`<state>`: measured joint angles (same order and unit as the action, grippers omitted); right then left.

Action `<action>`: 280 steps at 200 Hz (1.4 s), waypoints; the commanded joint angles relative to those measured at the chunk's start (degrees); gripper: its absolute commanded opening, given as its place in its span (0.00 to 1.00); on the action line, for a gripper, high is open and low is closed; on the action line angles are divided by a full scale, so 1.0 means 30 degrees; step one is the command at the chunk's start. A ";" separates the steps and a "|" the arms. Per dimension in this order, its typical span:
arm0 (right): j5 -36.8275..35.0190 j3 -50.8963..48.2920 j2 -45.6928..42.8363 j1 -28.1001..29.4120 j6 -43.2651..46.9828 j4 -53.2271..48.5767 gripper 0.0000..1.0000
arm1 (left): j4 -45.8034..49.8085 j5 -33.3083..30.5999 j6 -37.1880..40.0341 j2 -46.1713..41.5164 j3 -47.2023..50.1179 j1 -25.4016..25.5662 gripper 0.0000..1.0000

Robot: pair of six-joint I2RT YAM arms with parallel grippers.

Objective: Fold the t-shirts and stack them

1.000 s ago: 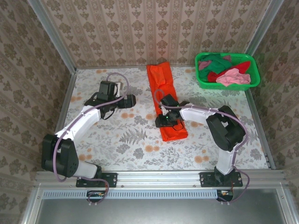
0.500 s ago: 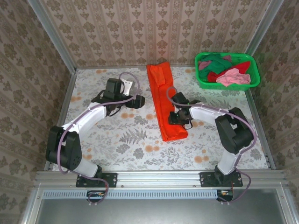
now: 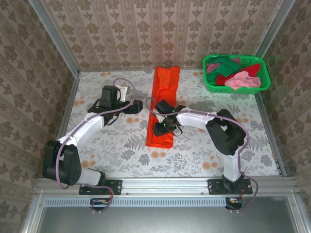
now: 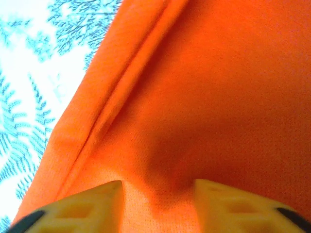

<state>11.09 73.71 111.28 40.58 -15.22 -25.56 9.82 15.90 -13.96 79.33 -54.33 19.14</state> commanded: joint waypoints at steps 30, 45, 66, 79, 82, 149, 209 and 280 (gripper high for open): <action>-0.1162 -0.2248 -0.3783 0.2014 1.1658 0.1065 0.60 | -0.0506 0.0944 -0.1456 -0.1344 0.1023 -0.2515 1.00; -0.1195 -0.1719 -0.3511 0.2578 1.3596 -0.0214 0.59 | -0.0543 0.1579 -0.1648 -0.1775 0.1359 -0.3337 1.00; -0.1460 -0.1294 -0.2914 0.3279 1.5173 -0.0901 0.57 | -0.0427 0.1138 -0.0984 -0.2520 0.1823 -0.3626 1.00; -0.1404 -0.1066 -0.2419 0.3502 1.5707 -0.1152 0.56 | -0.0295 0.0970 -0.0669 -0.2948 0.2033 -0.3693 1.00; -0.1437 -0.1026 -0.2343 0.3515 1.5804 -0.1196 0.56 | -0.0225 0.0969 -0.0616 -0.3020 0.2058 -0.3706 1.00; -0.1823 -0.1133 -0.0400 0.3524 1.5623 -0.0231 0.49 | 0.1540 0.1817 0.0374 -0.5768 0.3295 -0.4489 1.00; -0.1479 -0.1063 0.0764 0.3478 1.5620 -0.0907 0.19 | 0.1900 0.2169 0.0802 -0.6097 0.3255 -0.4800 1.00; -0.0092 -0.1697 -0.1494 0.3510 1.5043 -0.3053 0.00 | 0.1175 0.3775 0.3318 -0.5536 0.2938 -0.4477 1.00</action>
<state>6.85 70.83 110.28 50.94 31.24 -26.55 14.59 23.20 -9.58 62.13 -44.86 5.17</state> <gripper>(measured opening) 0.044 0.997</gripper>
